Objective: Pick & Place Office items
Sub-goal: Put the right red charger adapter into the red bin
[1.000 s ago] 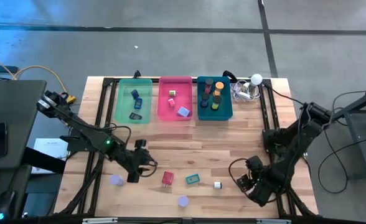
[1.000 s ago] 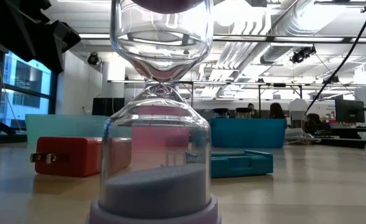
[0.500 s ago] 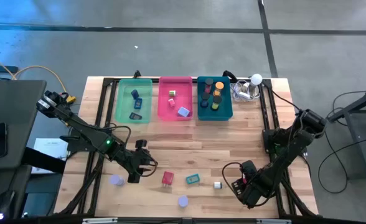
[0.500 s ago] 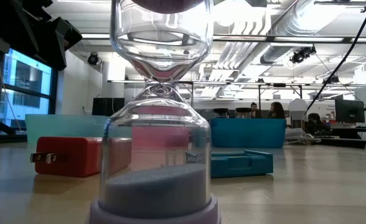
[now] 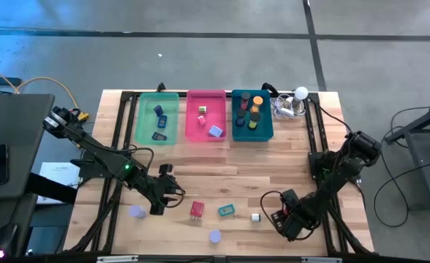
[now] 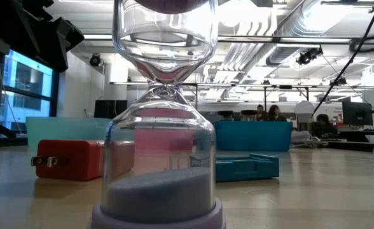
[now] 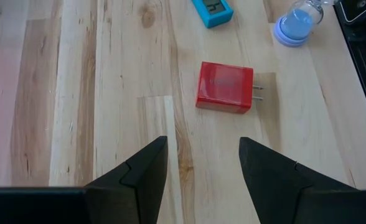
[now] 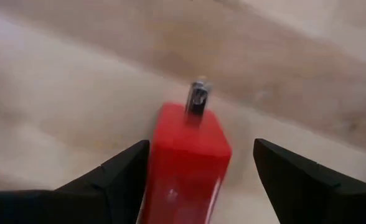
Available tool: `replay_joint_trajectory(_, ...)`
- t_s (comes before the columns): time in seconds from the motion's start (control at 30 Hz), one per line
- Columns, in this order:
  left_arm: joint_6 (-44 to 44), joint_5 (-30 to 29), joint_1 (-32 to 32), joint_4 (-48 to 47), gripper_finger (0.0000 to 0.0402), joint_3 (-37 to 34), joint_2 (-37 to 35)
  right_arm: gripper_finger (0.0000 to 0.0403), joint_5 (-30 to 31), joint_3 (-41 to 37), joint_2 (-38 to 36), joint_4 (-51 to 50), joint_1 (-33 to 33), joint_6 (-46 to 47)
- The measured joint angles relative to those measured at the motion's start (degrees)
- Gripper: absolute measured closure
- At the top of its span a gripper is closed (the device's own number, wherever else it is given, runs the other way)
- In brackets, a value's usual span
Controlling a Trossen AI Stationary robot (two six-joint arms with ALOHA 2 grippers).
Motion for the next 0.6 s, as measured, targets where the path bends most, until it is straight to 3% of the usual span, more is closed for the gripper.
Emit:
replay_joint_trajectory(0.37, 0.9, 0.0, 0.0, 0.0, 0.0211, 0.0, 0.0, 0.0133, 0.3, -1.8, -0.2, 0.5, -0.9, -0.7)
replay_joint_trajectory(0.6, 1.5, 0.1, 0.0, 0.0, 0.0211, 0.0, 0.0, 0.0196, 0.3, -1.8, -0.2, 0.9, -2.4, -4.4)
